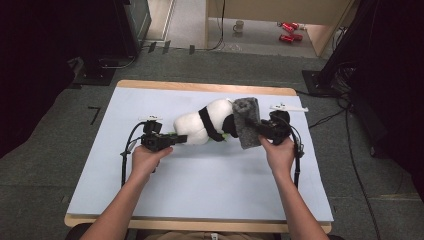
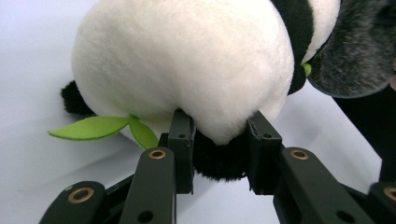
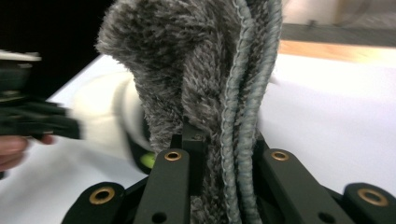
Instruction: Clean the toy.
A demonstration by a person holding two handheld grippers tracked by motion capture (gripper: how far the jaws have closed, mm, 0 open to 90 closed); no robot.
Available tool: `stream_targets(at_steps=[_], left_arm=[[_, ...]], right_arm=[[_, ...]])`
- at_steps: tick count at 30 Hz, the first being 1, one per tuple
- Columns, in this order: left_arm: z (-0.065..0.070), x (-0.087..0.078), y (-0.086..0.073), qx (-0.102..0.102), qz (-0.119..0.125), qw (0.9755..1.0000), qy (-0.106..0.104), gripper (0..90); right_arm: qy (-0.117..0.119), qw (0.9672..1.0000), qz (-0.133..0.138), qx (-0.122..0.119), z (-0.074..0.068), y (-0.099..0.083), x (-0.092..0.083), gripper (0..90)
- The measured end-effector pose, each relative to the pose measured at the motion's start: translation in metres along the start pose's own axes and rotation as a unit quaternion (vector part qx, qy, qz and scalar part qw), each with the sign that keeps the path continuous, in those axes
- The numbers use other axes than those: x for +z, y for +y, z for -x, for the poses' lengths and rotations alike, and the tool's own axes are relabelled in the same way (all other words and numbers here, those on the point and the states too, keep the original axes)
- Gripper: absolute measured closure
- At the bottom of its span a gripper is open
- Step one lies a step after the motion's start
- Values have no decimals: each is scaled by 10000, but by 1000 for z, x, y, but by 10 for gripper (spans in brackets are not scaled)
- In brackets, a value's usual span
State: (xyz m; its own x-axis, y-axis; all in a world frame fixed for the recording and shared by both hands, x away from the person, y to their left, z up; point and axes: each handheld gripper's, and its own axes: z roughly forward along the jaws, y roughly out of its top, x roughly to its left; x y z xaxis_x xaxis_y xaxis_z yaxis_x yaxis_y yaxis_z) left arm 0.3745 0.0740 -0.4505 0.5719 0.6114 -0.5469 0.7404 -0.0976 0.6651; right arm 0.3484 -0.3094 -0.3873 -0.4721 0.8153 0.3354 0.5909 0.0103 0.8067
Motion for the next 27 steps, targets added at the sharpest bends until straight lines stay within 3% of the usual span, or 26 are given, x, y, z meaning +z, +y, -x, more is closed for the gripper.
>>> stream_targets(at_steps=[3,6,11,14,16,19,21,24,27], left_arm=[[4,1,0,-178,-29,9996,-199,687],[14,5,-2,-161,-29,9995,-258,688],[30,12,-7,-104,-3,9994,-321,686],[36,13,-9,-194,-18,9988,-445,685],[38,13,-10,-154,-64,9992,-361,687],[34,13,-11,-161,-85,9993,-336,688],[30,11,-11,-158,-78,9995,-255,688],[22,7,-12,-207,-19,9996,-201,689],[24,9,-13,-134,-19,9998,-159,687]], right_arm=[[246,9994,-104,-227,-22,2,8,794],[510,9975,-217,-432,-44,1,19,794],[1013,9902,-552,-788,-80,-5,41,793],[1034,9870,-761,-963,-90,-11,52,793],[981,9863,-813,-1052,-90,-16,57,792],[978,9869,-866,-942,-82,-17,59,791],[827,9879,-877,-974,-78,-17,59,791],[407,9900,-905,-1002,-67,-16,56,792],[539,9922,-839,-743,-52,-16,55,792]])
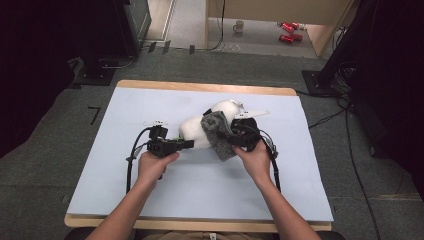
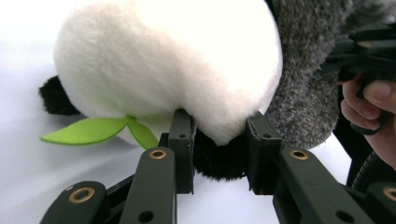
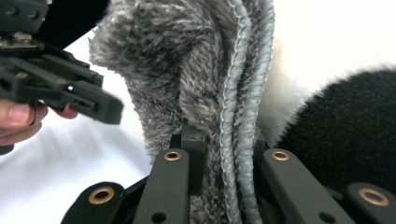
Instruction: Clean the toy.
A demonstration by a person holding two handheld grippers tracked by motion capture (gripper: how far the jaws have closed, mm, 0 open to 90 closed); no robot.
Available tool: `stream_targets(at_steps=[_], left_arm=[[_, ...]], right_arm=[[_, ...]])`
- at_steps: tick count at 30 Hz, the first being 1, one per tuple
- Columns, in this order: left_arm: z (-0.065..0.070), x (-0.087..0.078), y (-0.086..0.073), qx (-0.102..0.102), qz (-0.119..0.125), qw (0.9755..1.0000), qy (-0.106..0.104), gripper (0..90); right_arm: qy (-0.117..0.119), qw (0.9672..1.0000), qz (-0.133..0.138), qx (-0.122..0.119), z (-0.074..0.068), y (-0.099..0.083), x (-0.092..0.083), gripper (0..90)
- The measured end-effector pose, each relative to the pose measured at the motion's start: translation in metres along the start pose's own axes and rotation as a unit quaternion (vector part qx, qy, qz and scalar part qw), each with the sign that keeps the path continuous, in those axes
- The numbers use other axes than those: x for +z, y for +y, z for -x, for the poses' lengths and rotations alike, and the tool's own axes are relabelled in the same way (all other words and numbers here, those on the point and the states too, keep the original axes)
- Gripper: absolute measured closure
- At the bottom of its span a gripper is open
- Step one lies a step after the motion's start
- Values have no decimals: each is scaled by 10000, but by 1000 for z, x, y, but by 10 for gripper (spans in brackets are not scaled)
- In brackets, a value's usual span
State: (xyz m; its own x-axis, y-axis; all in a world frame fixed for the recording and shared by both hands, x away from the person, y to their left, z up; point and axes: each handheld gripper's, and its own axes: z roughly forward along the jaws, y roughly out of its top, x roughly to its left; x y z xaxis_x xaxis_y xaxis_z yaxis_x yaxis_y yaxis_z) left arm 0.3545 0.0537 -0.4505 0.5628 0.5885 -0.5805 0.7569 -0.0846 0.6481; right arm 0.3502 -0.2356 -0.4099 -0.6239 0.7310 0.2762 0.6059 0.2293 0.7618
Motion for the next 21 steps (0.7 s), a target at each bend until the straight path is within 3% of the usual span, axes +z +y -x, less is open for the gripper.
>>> stream_targets(at_steps=[5,10,14,19,21], left_arm=[[3,0,-1,313,6,9994,172,619],[7,-7,1,865,-3,9956,360,521],[9,-22,6,1154,434,9916,391,478],[-1,-29,17,1080,516,9915,504,461],[-3,-28,22,1168,451,9908,523,446]], right_arm=[[-110,9999,-67,-76,-1,0,2,791],[-188,9997,-95,-106,1,0,1,790],[-202,9997,-115,-92,4,0,-1,790],[-203,9997,-115,-84,4,-1,-1,788],[-195,9997,-96,-80,4,-2,0,787]])
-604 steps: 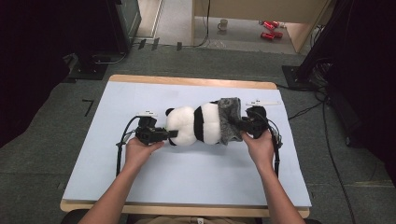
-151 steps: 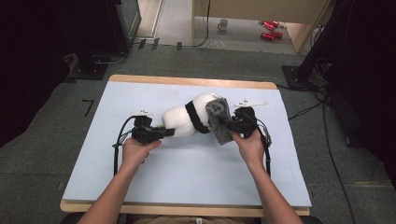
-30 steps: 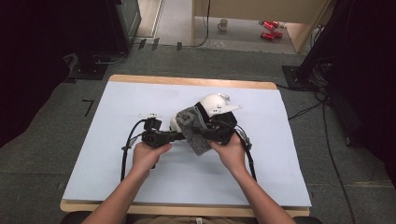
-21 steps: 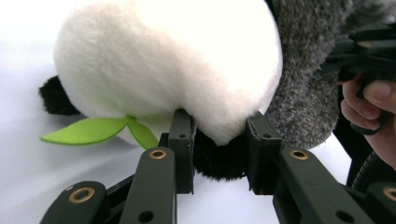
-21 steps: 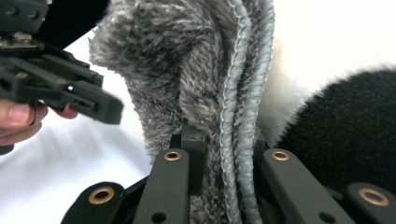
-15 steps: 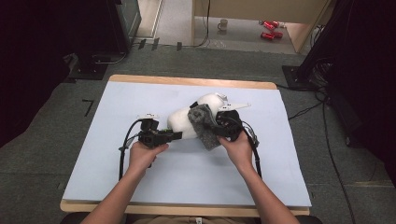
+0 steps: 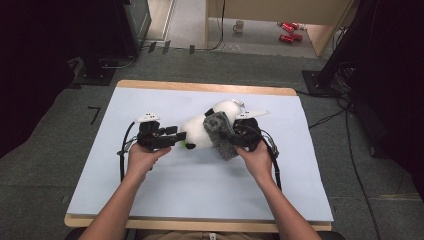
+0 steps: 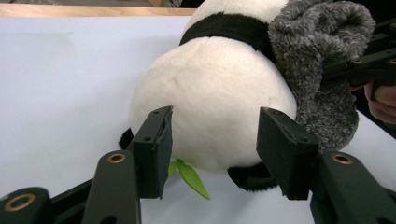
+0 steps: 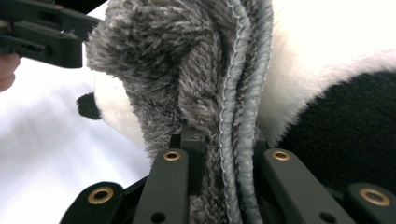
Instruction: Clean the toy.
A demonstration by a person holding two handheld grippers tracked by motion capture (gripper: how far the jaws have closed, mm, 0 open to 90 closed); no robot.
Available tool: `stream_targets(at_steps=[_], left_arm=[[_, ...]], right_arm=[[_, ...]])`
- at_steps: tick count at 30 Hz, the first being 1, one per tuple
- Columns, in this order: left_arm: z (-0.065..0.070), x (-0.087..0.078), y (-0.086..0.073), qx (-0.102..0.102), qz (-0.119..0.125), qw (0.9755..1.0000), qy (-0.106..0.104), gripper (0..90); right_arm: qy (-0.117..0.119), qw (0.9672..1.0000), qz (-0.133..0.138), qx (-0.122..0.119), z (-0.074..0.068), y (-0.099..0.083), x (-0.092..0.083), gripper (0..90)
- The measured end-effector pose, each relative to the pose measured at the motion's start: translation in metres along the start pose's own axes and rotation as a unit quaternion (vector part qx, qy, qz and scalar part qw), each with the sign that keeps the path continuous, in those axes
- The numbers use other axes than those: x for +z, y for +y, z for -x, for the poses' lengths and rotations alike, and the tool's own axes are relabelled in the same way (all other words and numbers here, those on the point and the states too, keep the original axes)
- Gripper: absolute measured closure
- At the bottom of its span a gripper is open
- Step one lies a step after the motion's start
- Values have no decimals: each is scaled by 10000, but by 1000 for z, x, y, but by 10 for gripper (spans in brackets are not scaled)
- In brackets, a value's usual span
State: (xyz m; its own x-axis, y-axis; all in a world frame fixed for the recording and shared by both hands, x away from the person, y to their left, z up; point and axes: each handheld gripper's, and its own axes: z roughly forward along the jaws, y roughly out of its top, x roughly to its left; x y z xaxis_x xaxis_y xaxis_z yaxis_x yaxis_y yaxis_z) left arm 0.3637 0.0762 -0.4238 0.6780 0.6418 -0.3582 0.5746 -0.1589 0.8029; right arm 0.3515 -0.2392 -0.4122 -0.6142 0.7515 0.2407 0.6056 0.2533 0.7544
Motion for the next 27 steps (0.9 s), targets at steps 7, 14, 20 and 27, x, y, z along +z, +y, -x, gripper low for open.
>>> stream_targets(at_steps=[7,14,20,27], left_arm=[[-4,11,16,344,-224,9990,-156,355],[1,29,33,964,-709,9921,-372,335],[1,55,35,992,-923,9874,-822,292],[-2,72,24,884,-974,9862,-1008,210]], right_arm=[[-43,10000,-7,27,2,-3,-3,783],[-195,9998,9,107,7,-9,-12,776],[-340,9990,16,277,17,-11,-21,773],[-398,9983,36,425,23,-14,-21,772]])
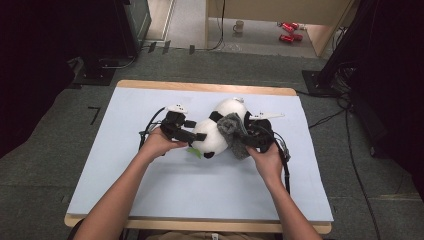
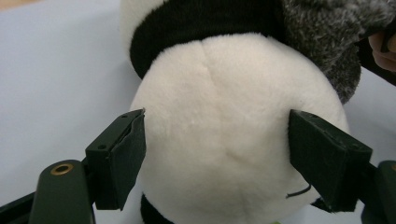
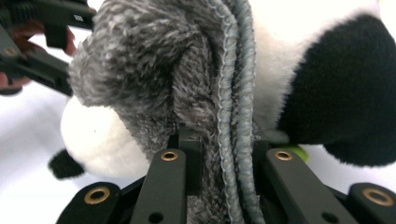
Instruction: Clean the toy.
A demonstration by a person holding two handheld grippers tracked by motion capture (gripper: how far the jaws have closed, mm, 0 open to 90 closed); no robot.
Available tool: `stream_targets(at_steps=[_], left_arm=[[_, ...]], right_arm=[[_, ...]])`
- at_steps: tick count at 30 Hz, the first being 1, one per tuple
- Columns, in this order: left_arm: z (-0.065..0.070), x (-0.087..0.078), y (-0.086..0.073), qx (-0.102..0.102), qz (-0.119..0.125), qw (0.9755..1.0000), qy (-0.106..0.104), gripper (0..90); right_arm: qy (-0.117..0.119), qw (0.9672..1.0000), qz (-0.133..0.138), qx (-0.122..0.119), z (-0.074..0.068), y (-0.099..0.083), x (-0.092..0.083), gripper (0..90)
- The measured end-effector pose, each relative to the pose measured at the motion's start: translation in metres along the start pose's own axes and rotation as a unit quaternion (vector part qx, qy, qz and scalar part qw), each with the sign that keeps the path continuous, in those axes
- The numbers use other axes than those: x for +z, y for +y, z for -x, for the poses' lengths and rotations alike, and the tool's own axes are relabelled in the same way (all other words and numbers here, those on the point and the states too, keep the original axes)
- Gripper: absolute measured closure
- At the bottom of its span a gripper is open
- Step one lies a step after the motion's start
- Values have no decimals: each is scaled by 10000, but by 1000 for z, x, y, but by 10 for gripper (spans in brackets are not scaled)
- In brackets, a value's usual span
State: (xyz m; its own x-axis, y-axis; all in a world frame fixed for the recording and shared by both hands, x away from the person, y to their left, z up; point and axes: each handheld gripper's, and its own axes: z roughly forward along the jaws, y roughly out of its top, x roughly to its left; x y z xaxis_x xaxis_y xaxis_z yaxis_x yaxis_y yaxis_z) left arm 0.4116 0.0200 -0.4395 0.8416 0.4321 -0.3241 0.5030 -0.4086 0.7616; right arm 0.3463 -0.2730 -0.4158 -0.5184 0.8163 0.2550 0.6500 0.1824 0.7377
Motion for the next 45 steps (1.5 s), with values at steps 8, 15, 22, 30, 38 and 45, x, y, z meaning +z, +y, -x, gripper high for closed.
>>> stream_targets(at_steps=[8,15,22,30,38,45], left_arm=[[8,8,-12,-118,132,9998,61,438],[33,1,-17,-324,-44,9990,304,627],[44,-10,-31,-1011,105,9947,136,670],[38,-23,-31,-1453,455,9882,180,671],[25,-31,-31,-1721,506,9838,28,667],[15,-32,-26,-2045,703,9762,-159,667]], right_arm=[[-11,10000,9,67,2,0,4,775],[-117,9999,109,-4,0,2,8,780],[77,9998,175,-59,-3,11,16,781],[430,9976,495,207,-5,26,2,784],[879,9935,715,-104,-44,30,-12,786],[1019,9911,780,-354,-72,19,-13,789]])
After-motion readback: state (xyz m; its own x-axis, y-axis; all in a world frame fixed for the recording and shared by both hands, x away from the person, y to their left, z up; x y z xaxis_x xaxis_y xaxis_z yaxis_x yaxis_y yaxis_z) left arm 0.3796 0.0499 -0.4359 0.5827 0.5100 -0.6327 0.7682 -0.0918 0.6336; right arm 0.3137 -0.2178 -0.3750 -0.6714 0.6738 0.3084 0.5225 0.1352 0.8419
